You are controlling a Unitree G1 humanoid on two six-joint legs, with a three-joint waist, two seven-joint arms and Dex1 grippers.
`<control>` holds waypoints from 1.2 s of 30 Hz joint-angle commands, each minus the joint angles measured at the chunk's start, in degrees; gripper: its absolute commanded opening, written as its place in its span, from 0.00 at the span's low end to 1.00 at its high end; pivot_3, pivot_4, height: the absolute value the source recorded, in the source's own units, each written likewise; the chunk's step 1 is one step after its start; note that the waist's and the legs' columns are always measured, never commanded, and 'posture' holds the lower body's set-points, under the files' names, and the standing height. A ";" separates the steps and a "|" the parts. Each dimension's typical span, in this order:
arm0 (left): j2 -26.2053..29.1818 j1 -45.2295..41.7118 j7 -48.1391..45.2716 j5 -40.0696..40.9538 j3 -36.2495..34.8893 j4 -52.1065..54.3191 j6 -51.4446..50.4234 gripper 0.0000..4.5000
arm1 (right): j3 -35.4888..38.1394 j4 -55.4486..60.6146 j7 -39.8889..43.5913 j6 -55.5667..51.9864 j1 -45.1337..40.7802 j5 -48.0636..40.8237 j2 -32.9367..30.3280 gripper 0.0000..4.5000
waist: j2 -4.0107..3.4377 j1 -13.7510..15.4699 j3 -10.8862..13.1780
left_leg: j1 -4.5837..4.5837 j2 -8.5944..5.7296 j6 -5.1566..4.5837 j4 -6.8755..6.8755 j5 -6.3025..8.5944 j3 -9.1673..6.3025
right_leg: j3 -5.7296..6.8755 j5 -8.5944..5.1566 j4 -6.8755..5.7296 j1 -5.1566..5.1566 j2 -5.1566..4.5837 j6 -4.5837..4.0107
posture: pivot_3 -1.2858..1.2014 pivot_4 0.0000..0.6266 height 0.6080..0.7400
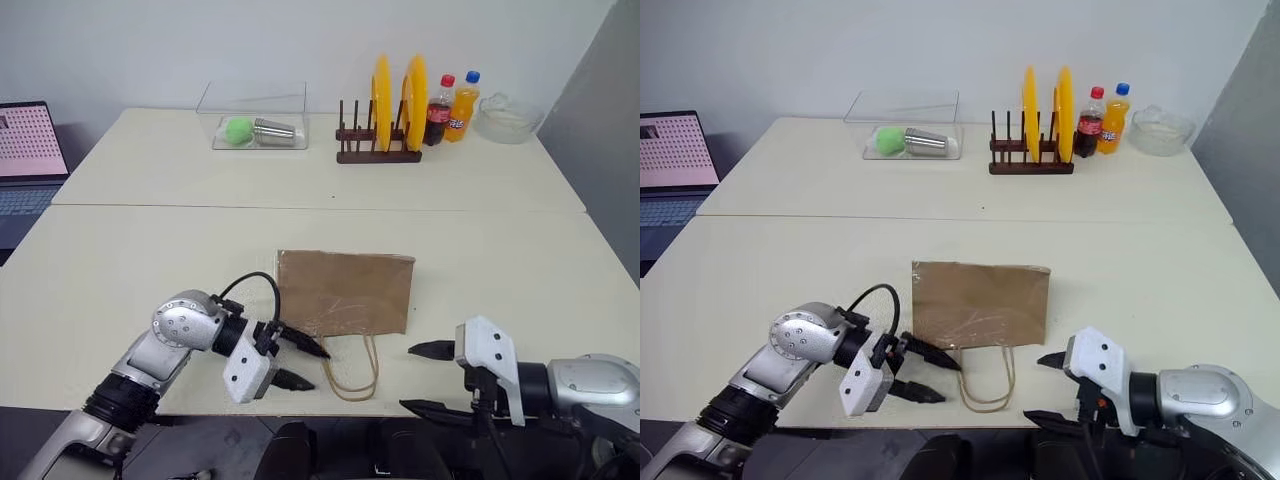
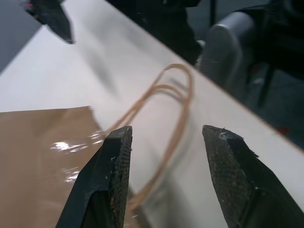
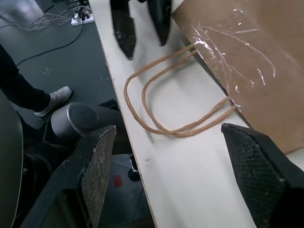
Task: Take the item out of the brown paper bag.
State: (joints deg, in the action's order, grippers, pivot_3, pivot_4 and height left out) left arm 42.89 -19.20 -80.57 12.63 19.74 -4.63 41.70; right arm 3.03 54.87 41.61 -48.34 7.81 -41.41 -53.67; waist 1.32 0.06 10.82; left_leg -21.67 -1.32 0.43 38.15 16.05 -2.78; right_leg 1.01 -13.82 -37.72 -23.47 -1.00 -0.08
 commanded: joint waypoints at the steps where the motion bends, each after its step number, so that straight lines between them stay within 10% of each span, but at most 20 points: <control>1: -1.63 -0.96 1.81 -0.47 -0.21 0.60 0.11 0.55 | -0.68 2.14 -0.16 1.05 -1.65 0.05 -0.33 0.83 | 0.00 0.00 0.00 | 0.00 0.00 0.00 0.00 0.00 0.01 | -0.01 0.00 0.00 0.00 0.00 0.00 | 0.52 0.24 1.00; 36: -10.05 -4.67 1.20 -3.33 5.84 -7.83 6.64 0.55 | 0.02 1.73 -0.54 0.23 -3.03 -1.18 -1.82 0.83 | 0.01 -0.01 -0.01 | 0.01 -0.01 0.00 0.01 0.00 -0.01 | 0.01 0.01 -0.03 0.00 0.02 0.01 | 0.52 0.24 1.00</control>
State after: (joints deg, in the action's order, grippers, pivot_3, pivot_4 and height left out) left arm 33.20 -23.20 -80.35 8.82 25.19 -12.79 48.89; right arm 2.51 54.85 41.05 -48.46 5.25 -41.77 -55.07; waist 1.33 0.05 10.81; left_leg -21.66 -1.33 0.43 38.15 16.05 -2.79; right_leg 1.02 -13.81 -37.75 -23.47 -0.98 -0.07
